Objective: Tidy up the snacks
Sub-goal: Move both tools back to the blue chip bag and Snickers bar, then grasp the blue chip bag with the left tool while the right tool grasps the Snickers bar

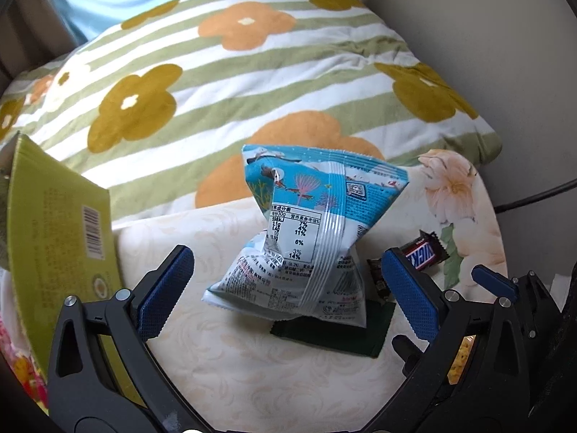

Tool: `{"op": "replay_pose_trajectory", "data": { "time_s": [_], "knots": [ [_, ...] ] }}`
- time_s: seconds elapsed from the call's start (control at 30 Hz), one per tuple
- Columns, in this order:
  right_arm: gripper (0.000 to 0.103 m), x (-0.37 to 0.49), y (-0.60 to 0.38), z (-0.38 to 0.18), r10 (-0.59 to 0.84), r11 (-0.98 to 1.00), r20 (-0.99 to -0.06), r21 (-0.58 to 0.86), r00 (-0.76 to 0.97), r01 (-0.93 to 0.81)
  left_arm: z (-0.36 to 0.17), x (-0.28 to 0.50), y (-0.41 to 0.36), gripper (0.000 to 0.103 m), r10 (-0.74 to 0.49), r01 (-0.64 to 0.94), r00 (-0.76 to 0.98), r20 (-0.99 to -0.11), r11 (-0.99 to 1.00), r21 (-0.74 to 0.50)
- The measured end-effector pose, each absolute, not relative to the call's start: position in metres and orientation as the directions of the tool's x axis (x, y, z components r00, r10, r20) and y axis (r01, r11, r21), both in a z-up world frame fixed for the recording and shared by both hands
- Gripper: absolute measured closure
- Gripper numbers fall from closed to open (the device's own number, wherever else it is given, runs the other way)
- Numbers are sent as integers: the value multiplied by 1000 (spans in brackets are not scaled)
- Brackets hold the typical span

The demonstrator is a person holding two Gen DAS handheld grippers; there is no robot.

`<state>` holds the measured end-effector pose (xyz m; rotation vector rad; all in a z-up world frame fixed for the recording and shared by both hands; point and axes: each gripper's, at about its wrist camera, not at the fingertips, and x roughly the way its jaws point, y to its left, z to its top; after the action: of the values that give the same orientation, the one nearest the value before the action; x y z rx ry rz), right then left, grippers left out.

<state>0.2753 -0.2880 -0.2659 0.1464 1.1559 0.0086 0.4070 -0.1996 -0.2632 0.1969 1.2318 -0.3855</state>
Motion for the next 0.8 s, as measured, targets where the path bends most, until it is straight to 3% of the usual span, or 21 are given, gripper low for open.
{"op": "replay_pose_trajectory", "data": {
  "time_s": [0.13, 0.2, 0.47, 0.8],
  "knots": [
    [1, 282, -285, -275, 59, 994, -915, 92, 398, 66, -279, 416, -198, 7, -194, 378, 238, -952, 921, -93],
    [1, 283, -284, -278, 49, 995, -917, 81, 396, 64, -287, 420, -199, 22, -204, 377, 203, -958, 919, -116],
    [1, 293, -282, -288, 42, 995, -917, 74, 396, 67, -294, 426, -200, 38, -260, 396, 164, -952, 901, -178],
    [1, 308, -277, -294, 45, 994, -914, 79, 403, 70, -276, 426, -186, 41, -268, 399, 202, -942, 901, -170]
  ]
}}
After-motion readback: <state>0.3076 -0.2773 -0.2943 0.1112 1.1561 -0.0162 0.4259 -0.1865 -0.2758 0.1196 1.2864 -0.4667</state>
